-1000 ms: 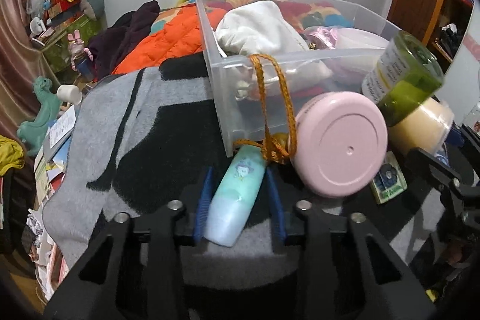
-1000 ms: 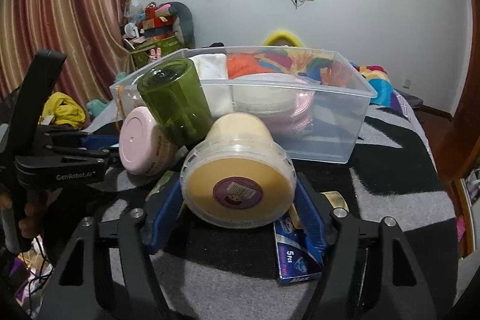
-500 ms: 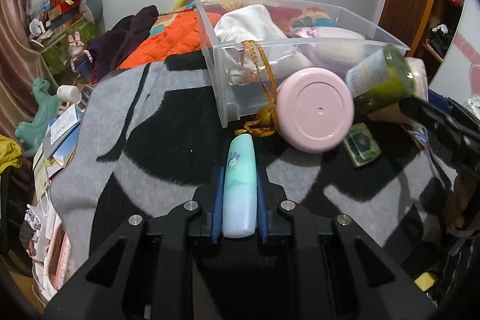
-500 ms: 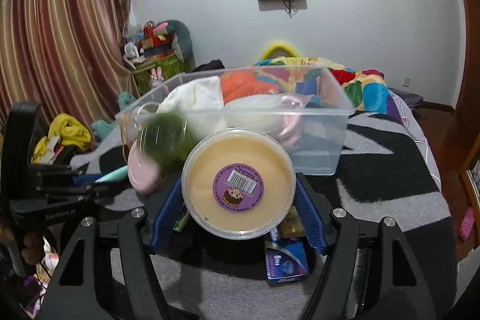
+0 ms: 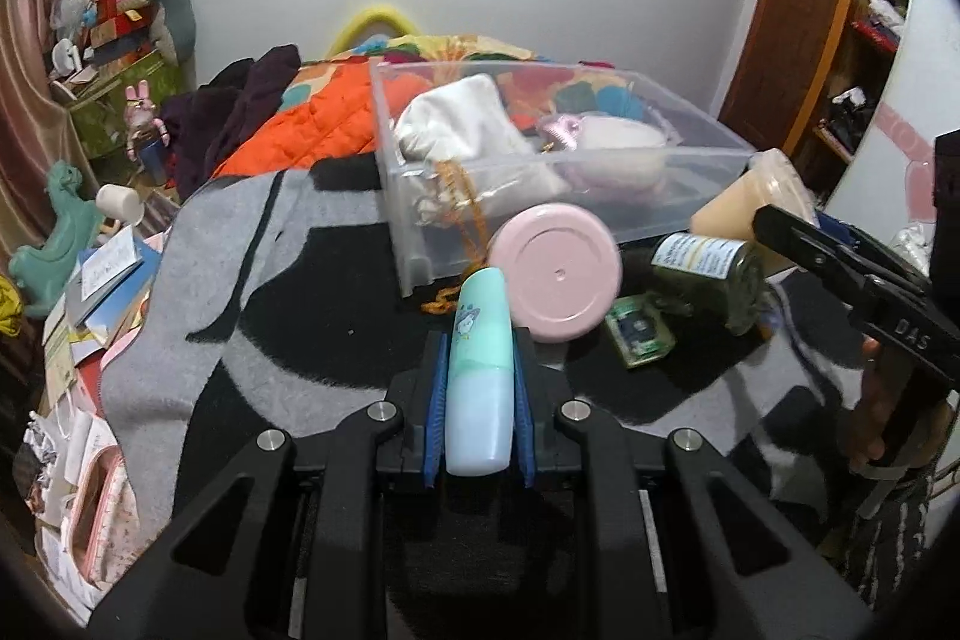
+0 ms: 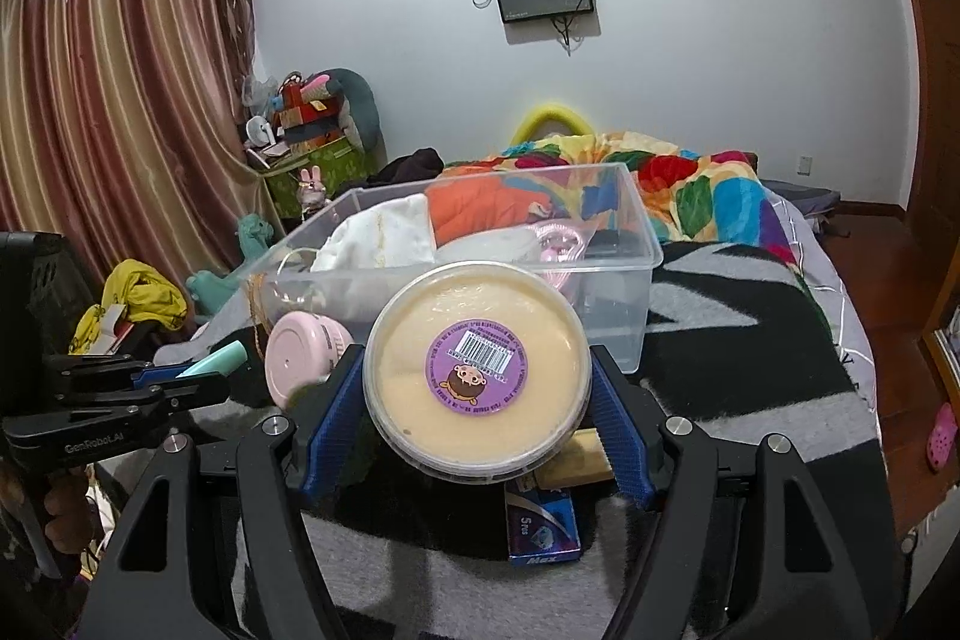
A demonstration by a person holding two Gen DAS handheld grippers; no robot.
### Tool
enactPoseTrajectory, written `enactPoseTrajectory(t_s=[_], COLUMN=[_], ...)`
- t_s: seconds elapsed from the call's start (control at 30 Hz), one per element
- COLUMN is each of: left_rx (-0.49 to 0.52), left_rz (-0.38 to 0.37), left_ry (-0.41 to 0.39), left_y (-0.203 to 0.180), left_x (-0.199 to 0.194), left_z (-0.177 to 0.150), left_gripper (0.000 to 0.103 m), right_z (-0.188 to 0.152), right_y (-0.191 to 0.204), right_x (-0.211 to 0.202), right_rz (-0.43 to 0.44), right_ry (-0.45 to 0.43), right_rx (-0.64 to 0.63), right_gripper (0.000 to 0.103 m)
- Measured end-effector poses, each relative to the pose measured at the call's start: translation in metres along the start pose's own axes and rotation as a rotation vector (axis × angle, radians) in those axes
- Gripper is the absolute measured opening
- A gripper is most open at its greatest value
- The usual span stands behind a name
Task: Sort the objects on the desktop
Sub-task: 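Lower mint tube into box with left tool while right tool places cream tub inside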
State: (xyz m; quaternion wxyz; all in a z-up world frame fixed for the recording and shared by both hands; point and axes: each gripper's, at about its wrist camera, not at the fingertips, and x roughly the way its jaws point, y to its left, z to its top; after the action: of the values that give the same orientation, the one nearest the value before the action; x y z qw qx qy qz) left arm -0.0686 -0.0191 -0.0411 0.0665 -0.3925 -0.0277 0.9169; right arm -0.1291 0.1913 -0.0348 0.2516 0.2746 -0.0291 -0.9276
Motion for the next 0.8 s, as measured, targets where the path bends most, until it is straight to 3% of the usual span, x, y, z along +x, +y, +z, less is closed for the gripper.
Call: enactPoseTrajectory(t_s=[0.57,0.8], left_rx=[0.057,0.069], left_rz=[-0.022,-0.038], left_ry=[-0.129,-0.174], left_y=[-0.023,-0.029], left_x=[-0.020,-0.025], left_z=[0.043,0.065], left_gripper=[0.019,0.019], right_z=[0.026,0.035], right_y=[-0.011,-0.016], right_x=[-0.021,-0.028], right_rz=[0.018,-0.018], right_ry=[-0.079,-0.118], right_rx=[0.020,0.017], right_gripper=[0.068,0.068])
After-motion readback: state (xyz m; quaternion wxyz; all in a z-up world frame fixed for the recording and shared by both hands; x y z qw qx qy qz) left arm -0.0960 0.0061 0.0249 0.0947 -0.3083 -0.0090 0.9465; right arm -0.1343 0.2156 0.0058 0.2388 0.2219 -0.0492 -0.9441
